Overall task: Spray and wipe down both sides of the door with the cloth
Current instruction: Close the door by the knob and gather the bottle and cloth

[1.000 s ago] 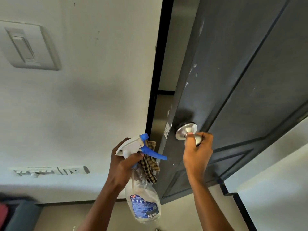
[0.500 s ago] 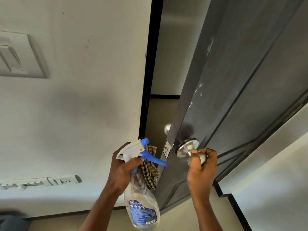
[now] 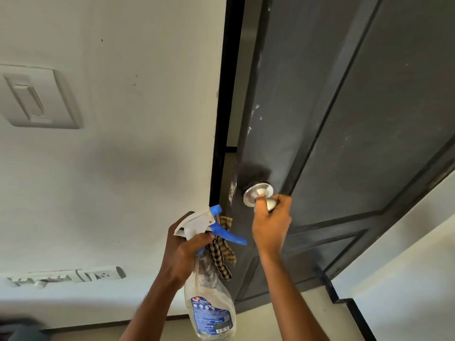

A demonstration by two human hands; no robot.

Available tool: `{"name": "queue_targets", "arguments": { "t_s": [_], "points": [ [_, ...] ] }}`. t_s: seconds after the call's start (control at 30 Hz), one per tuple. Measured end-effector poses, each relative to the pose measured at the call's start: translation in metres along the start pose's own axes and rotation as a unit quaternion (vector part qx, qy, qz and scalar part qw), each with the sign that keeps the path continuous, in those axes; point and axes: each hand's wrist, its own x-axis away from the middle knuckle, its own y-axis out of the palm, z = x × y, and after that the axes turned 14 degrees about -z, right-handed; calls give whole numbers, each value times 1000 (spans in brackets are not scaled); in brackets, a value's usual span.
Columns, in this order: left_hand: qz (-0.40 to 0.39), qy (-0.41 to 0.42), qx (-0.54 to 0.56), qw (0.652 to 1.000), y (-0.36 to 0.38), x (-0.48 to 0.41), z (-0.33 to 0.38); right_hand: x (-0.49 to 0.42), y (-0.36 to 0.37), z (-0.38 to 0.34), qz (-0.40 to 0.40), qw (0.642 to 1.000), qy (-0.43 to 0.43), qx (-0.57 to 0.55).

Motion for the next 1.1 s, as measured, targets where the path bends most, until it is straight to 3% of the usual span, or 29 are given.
{"name": "queue_targets", "arguments": {
  "t_s": [0.13,0.67,1.1],
  "points": [
    [8,-24,8,1000,-1,-2,0,-20,19,-2,-7,1000,22,10],
    [20,7,-7,1000,-22,-35,-3,-93,69,-2,-57,997,54,16],
    [-14,20,-8,1000,-11,-54,2,-93,69,0,-60,998,20,15]
  ]
}}
